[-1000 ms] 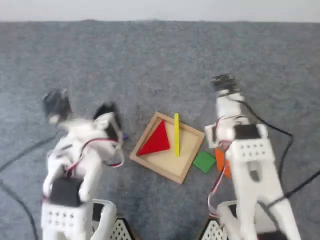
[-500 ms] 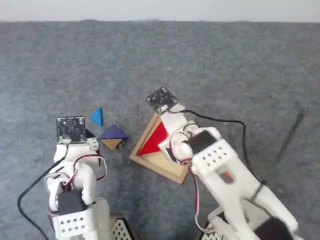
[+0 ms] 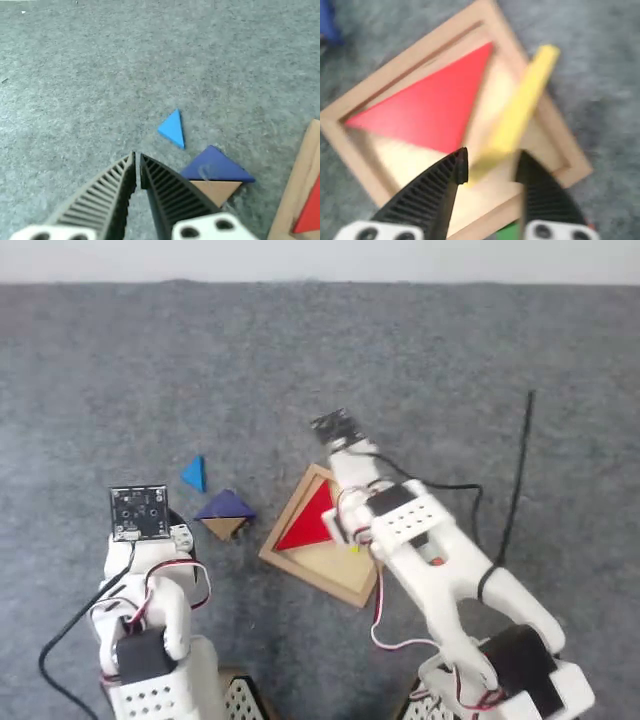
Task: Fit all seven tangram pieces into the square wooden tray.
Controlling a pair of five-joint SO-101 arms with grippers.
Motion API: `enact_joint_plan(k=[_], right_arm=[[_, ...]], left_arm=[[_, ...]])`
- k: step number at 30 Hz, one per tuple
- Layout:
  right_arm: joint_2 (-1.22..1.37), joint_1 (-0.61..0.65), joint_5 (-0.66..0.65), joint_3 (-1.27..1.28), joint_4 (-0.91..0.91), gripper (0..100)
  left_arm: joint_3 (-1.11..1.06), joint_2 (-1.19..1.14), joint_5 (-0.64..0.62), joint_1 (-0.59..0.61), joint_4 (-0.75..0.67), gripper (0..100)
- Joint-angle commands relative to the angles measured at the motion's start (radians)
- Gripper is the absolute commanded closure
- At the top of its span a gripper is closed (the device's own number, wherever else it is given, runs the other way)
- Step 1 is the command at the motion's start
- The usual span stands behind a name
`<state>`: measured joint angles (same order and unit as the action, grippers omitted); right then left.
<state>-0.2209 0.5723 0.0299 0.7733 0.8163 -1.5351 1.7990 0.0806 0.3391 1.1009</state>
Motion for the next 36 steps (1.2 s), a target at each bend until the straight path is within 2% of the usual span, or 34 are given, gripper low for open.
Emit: enact_joint_plan(k=[1,4,14,22,25,28,36], right_arm=[[-0.050,-0.067,-0.054,-0.064,-0.010,96.1],[-0.061,-0.059,-0.115,-0.071,-0.008,99.5],[-0.061,-0.062,-0.315,-0.222,0.139,99.3],[-0.061,-0.101,-0.637,-0.384,0.404,99.3],[-0.061,-0.101,-0.717,-0.391,0.452,99.3],[-0.050,-0.097,-0.727,-0.379,0.443,99.3],[-0.047,-0.101,-0.746,-0.215,0.280,99.3]], left_arm=[[0.008,0.021,0.014,0.005,0.008,99],[0.007,0.021,0.014,0.003,0.008,99],[0.004,0.020,0.014,0.003,0.008,99],[0.002,0.020,0.015,0.002,0.008,99],[0.002,0.020,0.015,0.002,0.008,99],[0.002,0.020,0.023,0.002,0.008,99],[0.001,0.020,0.031,0.000,0.008,99]])
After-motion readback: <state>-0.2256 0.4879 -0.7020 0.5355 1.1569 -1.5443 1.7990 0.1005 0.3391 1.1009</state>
